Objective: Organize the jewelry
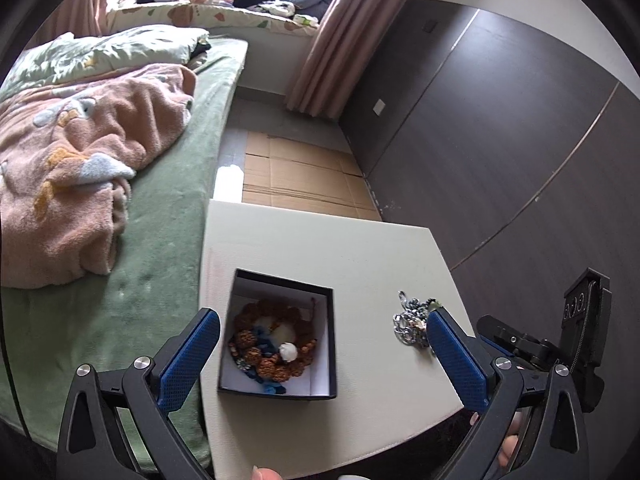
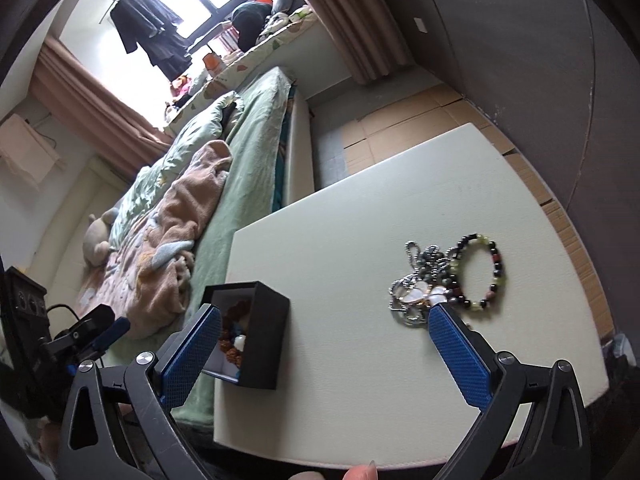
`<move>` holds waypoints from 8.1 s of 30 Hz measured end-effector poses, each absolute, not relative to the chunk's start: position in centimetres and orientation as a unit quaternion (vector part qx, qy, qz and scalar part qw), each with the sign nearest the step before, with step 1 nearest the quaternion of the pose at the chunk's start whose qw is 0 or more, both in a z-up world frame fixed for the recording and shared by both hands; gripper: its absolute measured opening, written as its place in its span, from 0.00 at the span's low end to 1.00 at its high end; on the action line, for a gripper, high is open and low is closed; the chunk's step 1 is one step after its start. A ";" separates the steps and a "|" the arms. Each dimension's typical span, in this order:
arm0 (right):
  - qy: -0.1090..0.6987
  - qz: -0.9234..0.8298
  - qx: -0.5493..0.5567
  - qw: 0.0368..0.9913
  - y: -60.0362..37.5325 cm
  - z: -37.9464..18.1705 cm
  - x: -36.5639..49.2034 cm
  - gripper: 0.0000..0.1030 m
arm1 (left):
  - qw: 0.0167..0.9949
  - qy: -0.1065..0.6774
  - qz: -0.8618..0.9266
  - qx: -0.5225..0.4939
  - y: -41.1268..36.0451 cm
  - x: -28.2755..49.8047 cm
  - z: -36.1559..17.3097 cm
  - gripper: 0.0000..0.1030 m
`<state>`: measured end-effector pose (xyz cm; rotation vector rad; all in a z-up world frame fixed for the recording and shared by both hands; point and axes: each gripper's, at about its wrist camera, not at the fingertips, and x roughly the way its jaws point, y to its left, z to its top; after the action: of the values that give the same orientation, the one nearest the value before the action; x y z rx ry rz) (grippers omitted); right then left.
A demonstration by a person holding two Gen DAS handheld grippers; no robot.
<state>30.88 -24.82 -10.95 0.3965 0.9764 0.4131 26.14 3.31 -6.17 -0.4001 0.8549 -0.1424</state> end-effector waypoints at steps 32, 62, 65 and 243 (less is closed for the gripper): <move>0.444 0.044 0.277 0.851 -39.2 -17.1 28.3 0.99 | 0.839 0.520 -0.158 0.024 -15.5 33.4 -13.3 0.88; 0.493 0.042 0.250 0.832 -38.4 -19.0 29.8 0.76 | 0.834 0.525 -0.161 0.050 -16.5 35.9 -16.6 0.09; 0.498 0.046 0.227 0.836 -37.4 -18.9 29.9 0.76 | 0.836 0.526 -0.151 0.042 -15.7 36.0 -16.2 0.09; 0.429 0.035 0.171 0.886 -36.6 -15.4 27.7 0.96 | 0.835 0.533 -0.139 0.004 -13.7 34.1 -13.8 0.73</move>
<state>27.68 -36.55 -15.36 0.3552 0.8924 0.0737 34.14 -13.65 -13.80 0.0082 1.1280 -0.2936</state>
